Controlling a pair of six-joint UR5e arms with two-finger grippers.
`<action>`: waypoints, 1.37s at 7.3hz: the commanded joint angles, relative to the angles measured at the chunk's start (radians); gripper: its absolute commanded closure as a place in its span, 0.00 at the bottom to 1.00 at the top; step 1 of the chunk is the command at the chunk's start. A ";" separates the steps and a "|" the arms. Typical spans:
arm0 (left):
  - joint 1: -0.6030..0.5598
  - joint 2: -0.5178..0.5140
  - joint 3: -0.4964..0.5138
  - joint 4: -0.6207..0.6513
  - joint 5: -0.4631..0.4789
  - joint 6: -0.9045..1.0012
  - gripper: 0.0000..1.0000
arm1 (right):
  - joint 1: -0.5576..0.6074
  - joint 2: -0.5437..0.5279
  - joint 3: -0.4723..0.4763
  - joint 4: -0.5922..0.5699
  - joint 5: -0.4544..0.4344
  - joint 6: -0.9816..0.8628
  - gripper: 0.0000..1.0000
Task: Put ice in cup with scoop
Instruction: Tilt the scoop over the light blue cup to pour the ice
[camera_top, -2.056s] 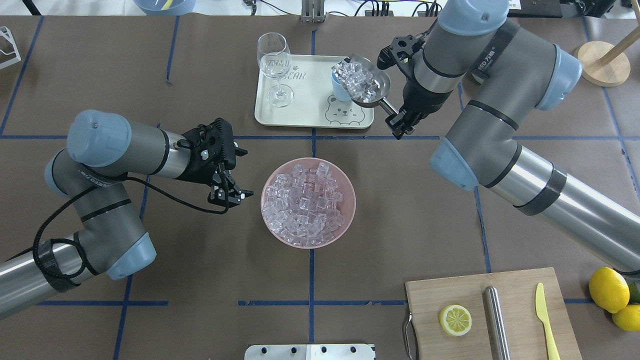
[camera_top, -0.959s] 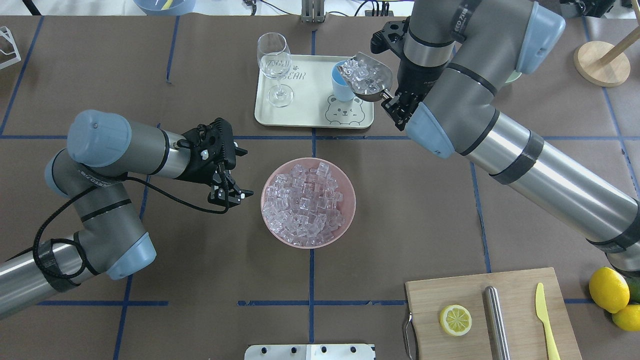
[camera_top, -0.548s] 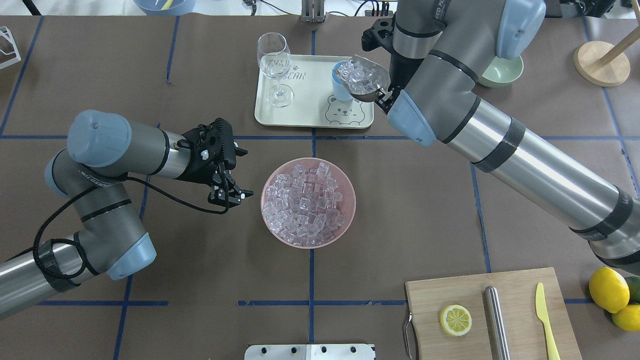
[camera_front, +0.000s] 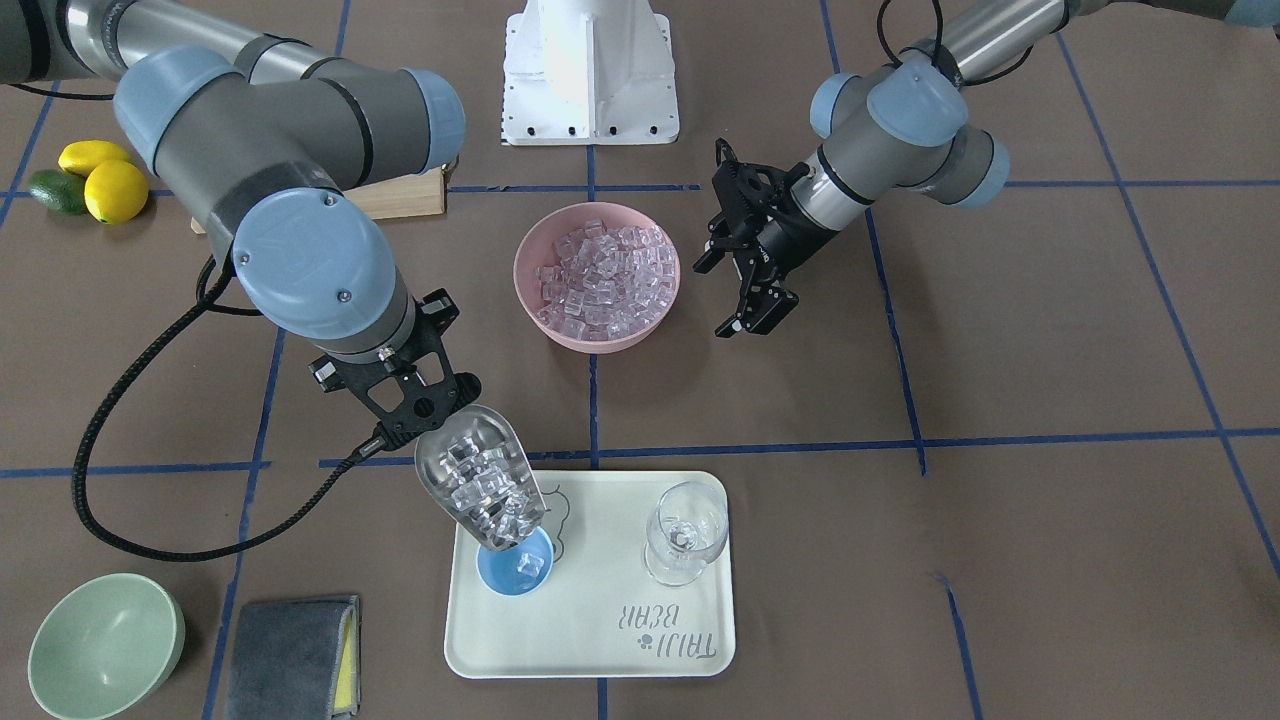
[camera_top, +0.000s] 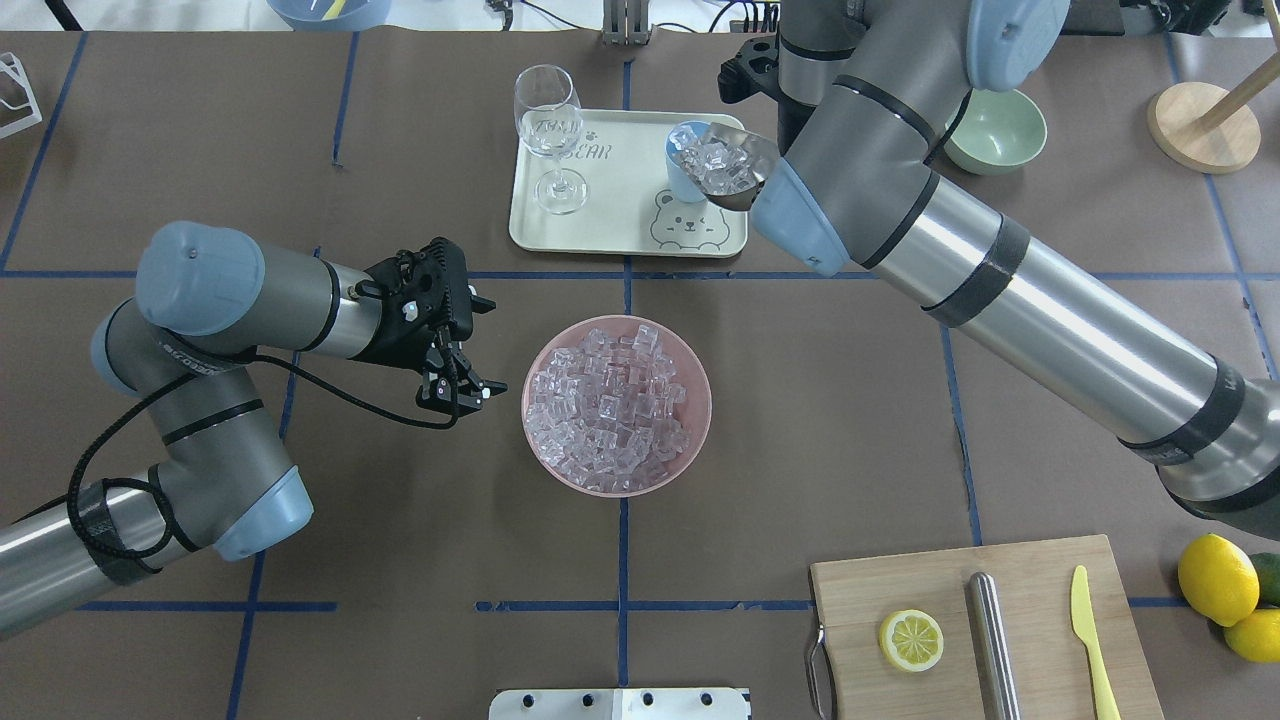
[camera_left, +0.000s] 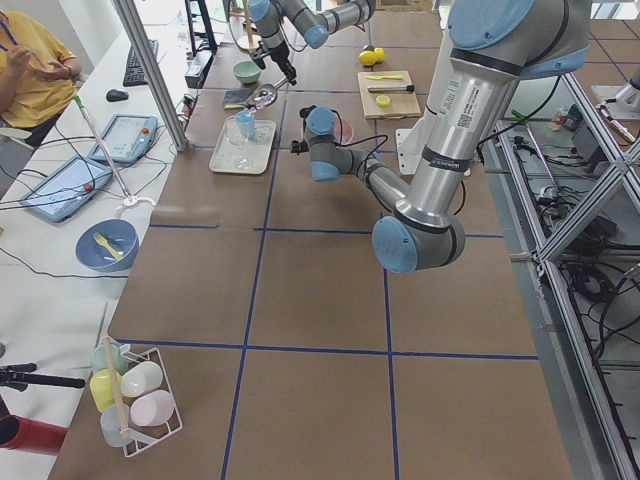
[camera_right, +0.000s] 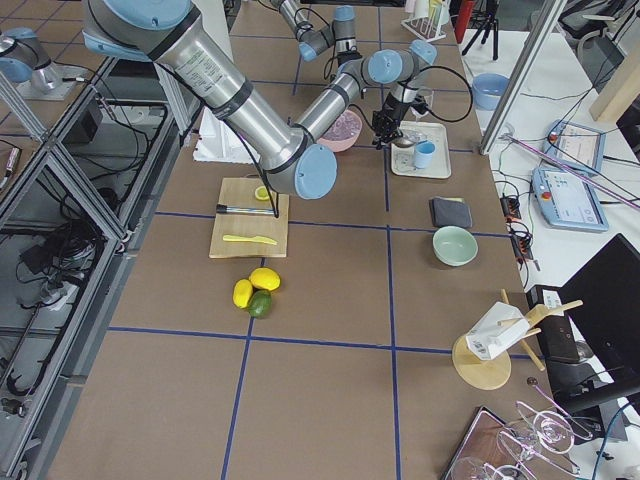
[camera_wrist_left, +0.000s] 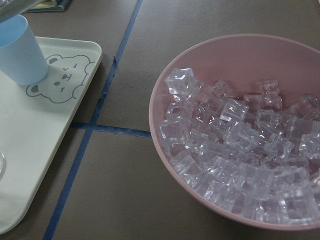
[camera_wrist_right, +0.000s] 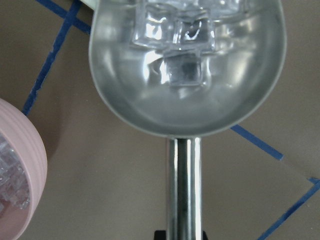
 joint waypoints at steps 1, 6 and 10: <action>0.001 0.000 0.000 0.000 0.000 -0.003 0.00 | 0.003 0.042 -0.034 -0.039 -0.003 -0.007 1.00; -0.001 0.000 -0.001 0.000 0.002 -0.003 0.00 | 0.008 0.146 -0.138 -0.172 -0.039 -0.096 1.00; 0.001 0.000 -0.001 0.000 0.003 -0.003 0.00 | 0.022 0.168 -0.162 -0.228 -0.042 -0.136 1.00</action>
